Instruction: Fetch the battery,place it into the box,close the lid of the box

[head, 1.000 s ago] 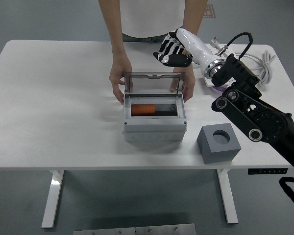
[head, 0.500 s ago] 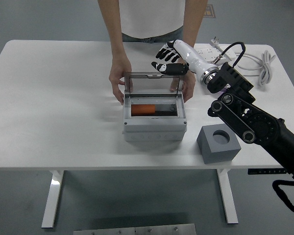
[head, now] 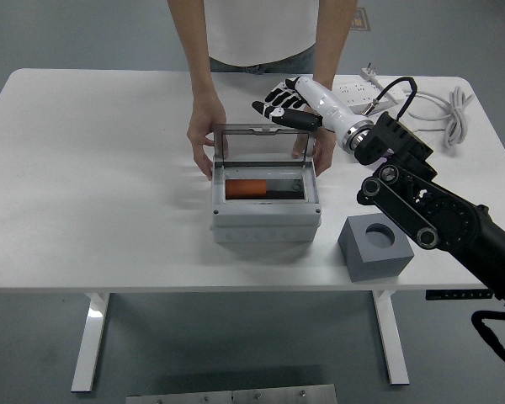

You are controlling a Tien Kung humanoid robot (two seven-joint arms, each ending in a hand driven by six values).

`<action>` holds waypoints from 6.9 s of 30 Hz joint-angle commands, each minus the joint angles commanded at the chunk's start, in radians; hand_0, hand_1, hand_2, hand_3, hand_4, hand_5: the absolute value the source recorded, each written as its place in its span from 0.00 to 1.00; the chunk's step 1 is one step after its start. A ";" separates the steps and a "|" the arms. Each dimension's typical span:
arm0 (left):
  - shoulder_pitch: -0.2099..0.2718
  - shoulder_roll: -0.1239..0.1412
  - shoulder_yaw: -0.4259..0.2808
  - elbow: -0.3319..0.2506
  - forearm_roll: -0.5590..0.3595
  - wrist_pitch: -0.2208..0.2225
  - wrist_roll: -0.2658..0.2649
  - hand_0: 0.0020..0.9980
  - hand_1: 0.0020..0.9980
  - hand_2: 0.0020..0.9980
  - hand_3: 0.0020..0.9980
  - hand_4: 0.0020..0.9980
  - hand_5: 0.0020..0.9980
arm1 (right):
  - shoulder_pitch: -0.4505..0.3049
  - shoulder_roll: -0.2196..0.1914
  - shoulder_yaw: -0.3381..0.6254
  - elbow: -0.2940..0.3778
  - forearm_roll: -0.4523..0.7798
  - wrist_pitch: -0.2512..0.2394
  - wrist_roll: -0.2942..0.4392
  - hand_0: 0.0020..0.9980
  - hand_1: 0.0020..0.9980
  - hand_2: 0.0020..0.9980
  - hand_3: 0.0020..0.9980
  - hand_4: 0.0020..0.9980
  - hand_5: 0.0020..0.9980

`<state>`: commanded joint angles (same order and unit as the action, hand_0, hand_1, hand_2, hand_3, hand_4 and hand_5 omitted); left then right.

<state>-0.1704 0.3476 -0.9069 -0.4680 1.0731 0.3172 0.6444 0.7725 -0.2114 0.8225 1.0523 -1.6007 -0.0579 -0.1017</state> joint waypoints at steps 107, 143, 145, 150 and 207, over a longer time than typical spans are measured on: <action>0.015 0.008 0.018 0.002 -0.031 0.031 0.000 0.66 0.70 0.57 0.59 0.51 0.00 | -0.103 -0.293 -0.044 0.335 0.092 0.128 -0.150 0.60 0.60 0.66 0.66 0.84 0.87; 0.007 0.012 0.026 0.003 -0.036 0.043 0.001 0.66 0.70 0.57 0.59 0.51 0.00 | -0.110 -0.323 -0.062 0.393 0.157 0.127 -0.155 0.40 0.42 0.61 0.65 0.84 0.88; 0.006 0.013 0.028 0.003 -0.039 0.046 -0.001 0.66 0.70 0.57 0.59 0.51 0.00 | -0.109 -0.325 -0.068 0.392 0.162 0.130 -0.157 0.40 0.42 0.61 0.65 0.84 0.88; 0.004 0.015 0.032 0.004 -0.046 0.051 -0.003 0.66 0.70 0.57 0.59 0.51 0.00 | -0.111 -0.329 -0.080 0.389 0.173 0.137 -0.161 0.39 0.41 0.60 0.65 0.84 0.88; 0.012 0.018 0.028 0.003 -0.033 0.062 0.001 0.66 0.70 0.57 0.58 0.52 0.00 | -0.112 -0.348 -0.085 0.408 0.219 0.168 -0.190 0.29 0.31 0.54 0.64 0.85 0.92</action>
<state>-0.1584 0.3659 -0.8787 -0.4654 1.0400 0.3792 0.6454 0.6602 -0.5594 0.7377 1.4599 -1.3814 0.1096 -0.2918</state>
